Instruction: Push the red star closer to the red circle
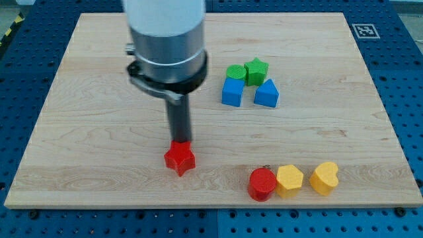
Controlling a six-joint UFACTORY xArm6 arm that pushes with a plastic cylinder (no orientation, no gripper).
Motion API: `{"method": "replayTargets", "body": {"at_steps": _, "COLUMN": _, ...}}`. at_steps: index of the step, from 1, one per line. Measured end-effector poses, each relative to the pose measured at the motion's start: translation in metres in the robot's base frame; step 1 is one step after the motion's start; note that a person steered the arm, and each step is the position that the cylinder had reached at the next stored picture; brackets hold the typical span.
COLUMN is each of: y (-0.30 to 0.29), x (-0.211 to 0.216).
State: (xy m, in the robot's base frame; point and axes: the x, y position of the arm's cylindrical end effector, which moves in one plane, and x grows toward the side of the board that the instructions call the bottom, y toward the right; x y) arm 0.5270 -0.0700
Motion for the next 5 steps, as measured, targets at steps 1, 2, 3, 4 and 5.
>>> {"method": "replayTargets", "body": {"at_steps": 1, "y": -0.015, "x": 0.009}}
{"method": "replayTargets", "body": {"at_steps": 2, "y": 0.004, "x": 0.029}}
{"method": "replayTargets", "body": {"at_steps": 3, "y": 0.019, "x": 0.033}}
{"method": "replayTargets", "body": {"at_steps": 4, "y": 0.034, "x": 0.04}}
{"method": "replayTargets", "body": {"at_steps": 5, "y": 0.041, "x": 0.049}}
